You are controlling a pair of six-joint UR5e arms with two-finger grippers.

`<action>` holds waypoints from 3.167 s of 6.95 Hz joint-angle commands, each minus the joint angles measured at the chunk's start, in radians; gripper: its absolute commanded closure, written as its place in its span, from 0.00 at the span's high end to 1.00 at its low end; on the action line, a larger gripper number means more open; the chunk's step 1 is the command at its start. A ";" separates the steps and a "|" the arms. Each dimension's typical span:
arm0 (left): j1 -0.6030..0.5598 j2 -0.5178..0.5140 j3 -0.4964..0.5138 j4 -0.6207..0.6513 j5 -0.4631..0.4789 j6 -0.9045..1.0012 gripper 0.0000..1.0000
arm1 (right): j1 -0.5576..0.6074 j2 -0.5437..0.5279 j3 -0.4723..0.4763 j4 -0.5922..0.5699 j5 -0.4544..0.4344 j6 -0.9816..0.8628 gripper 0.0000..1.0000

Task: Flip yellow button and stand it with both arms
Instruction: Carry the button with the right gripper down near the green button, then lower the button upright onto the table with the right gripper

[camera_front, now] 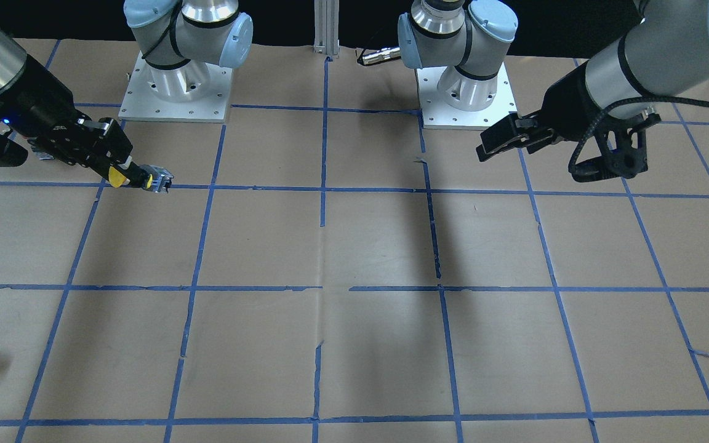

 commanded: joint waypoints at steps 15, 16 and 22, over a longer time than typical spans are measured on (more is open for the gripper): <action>-0.114 0.132 -0.199 0.258 0.194 0.007 1.00 | -0.661 0.157 0.598 -1.121 0.051 -1.213 0.11; -0.114 0.137 -0.211 0.258 0.188 0.007 1.00 | -0.661 0.159 0.598 -1.123 0.051 -1.213 0.12; -0.114 0.173 -0.281 0.273 0.185 0.004 1.00 | -0.661 0.171 0.587 -1.008 0.034 -1.208 0.70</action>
